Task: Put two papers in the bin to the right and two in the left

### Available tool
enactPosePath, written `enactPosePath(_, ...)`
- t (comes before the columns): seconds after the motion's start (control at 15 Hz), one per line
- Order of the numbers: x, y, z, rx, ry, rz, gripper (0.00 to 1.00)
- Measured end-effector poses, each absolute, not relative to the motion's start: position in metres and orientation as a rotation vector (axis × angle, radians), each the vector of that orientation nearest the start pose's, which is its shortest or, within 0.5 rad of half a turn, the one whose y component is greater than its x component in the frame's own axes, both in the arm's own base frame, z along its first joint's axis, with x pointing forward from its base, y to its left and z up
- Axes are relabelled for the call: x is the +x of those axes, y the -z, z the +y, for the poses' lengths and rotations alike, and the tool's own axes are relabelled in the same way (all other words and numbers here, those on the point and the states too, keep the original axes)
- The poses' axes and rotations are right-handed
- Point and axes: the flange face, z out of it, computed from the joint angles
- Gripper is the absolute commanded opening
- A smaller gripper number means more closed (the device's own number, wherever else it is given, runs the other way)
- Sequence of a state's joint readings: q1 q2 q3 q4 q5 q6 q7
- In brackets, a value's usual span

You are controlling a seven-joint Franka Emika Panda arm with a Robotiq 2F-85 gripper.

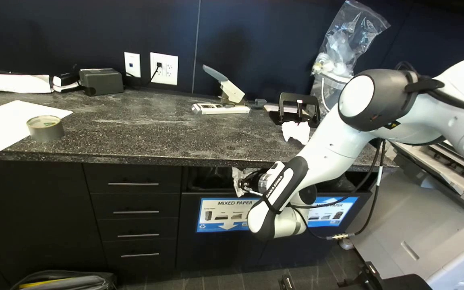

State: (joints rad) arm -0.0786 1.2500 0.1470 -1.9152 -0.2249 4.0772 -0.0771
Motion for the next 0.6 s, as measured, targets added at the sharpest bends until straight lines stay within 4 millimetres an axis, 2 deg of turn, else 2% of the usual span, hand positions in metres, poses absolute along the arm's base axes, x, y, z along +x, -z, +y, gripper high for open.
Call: enactPosePath(0.6,0.562,0.026,0.080,-2.574,1.410,-0.247,0.09)
